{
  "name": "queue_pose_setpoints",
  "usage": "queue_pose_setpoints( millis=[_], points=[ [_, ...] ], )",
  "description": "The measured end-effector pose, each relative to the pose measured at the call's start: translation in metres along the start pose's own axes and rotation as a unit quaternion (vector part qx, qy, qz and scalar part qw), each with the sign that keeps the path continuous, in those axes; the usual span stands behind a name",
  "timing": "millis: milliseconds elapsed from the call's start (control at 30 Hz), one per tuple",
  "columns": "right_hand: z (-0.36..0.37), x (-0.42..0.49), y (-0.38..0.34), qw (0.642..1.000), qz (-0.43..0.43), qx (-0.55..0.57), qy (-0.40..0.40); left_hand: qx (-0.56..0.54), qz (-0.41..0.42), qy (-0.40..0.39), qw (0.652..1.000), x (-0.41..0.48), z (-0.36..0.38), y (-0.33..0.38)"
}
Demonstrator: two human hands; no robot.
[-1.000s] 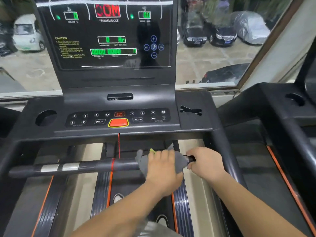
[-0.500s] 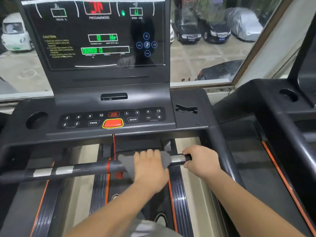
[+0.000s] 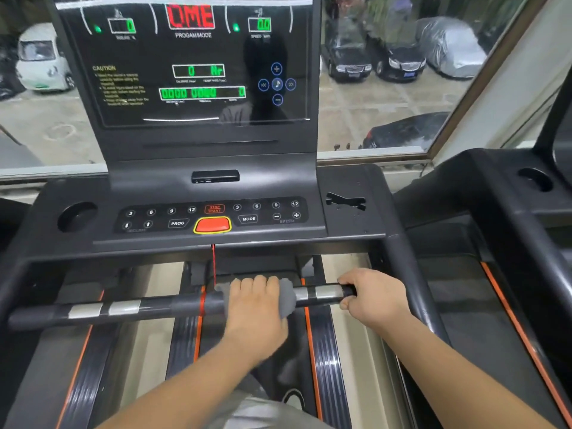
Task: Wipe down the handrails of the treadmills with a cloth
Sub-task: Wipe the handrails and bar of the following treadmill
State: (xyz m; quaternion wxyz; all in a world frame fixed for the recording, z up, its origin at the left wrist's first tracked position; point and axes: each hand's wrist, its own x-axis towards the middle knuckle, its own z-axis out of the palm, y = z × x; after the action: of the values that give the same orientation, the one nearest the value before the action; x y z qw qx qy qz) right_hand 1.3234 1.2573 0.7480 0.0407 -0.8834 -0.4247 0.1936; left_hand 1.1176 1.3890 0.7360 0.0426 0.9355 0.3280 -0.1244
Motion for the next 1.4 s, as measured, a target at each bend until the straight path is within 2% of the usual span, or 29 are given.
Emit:
queue_pose_setpoints(
  millis=[67, 200, 367, 500, 633, 733, 833, 900, 933, 967, 1033, 1067, 1100, 1167, 1200, 1267, 1333, 1400],
  points=[
    [0.0, -0.001, -0.001, 1.0, 0.0, 0.005, 0.005, -0.033, -0.028, -0.016, 0.999, 0.015, -0.005, 0.041],
    [0.001, -0.001, 0.0, 1.0, -0.017, -0.007, 0.016, -0.067, 0.049, 0.021, 0.996, 0.025, 0.006, 0.095],
    [0.003, 0.003, 0.0, 1.0, -0.014, -0.009, 0.011, -0.031, 0.16, 0.083, 0.983, 0.012, 0.017, 0.04],
    [0.003, 0.002, 0.001, 1.0, 0.01, -0.001, -0.001, 0.088, 0.126, 0.071, 0.986, -0.01, 0.024, -0.028],
    [0.003, 0.0, 0.0, 1.0, 0.021, 0.004, 0.009, 0.153, 0.097, 0.036, 0.983, -0.016, 0.022, -0.03],
    [0.003, 0.001, -0.001, 0.999, 0.031, 0.007, 0.009, 0.125, 0.02, 0.021, 0.992, 0.0, 0.02, -0.003],
    [0.003, 0.003, -0.004, 0.999, 0.041, 0.01, 0.0, 0.084, 0.019, 0.004, 0.996, 0.023, 0.011, 0.011],
    [0.003, 0.004, -0.004, 0.999, 0.043, 0.006, -0.002, 0.044, 0.063, -0.046, 0.996, 0.044, -0.003, 0.009],
    [0.002, 0.004, -0.004, 0.999, 0.043, 0.001, -0.003, 0.013, 0.084, -0.102, 0.991, 0.057, -0.011, 0.006],
    [0.002, 0.004, -0.005, 0.999, 0.043, -0.003, -0.002, -0.033, 0.096, -0.188, 0.977, 0.07, -0.02, 0.001],
    [0.002, 0.003, -0.006, 0.999, 0.039, -0.004, 0.004, -0.114, 0.097, -0.359, 0.921, 0.089, -0.036, -0.005],
    [0.002, 0.002, -0.007, 0.999, 0.034, -0.005, 0.008, -0.132, 0.096, -0.398, 0.903, 0.096, -0.04, -0.006],
    [0.003, 0.002, -0.007, 0.999, 0.028, -0.007, 0.017, -0.133, 0.097, -0.407, 0.899, 0.1, -0.04, -0.006],
    [0.004, 0.001, -0.007, 0.999, 0.017, -0.012, 0.034, -0.104, 0.097, -0.345, 0.928, 0.095, -0.033, 0.001],
    [0.003, 0.001, -0.007, 0.999, 0.014, -0.013, 0.038, -0.081, 0.092, -0.273, 0.954, 0.086, -0.026, 0.007],
    [0.001, -0.001, -0.008, 0.999, 0.011, -0.018, 0.033, 0.006, 0.081, -0.063, 0.995, 0.058, -0.003, 0.019],
    [-0.003, -0.002, -0.01, 0.999, 0.012, -0.023, 0.023, 0.054, 0.098, 0.078, 0.991, 0.035, 0.021, 0.032],
    [-0.004, -0.003, -0.012, 1.0, 0.008, -0.023, 0.015, 0.044, 0.123, 0.153, 0.98, 0.029, 0.036, 0.033]
  ],
)
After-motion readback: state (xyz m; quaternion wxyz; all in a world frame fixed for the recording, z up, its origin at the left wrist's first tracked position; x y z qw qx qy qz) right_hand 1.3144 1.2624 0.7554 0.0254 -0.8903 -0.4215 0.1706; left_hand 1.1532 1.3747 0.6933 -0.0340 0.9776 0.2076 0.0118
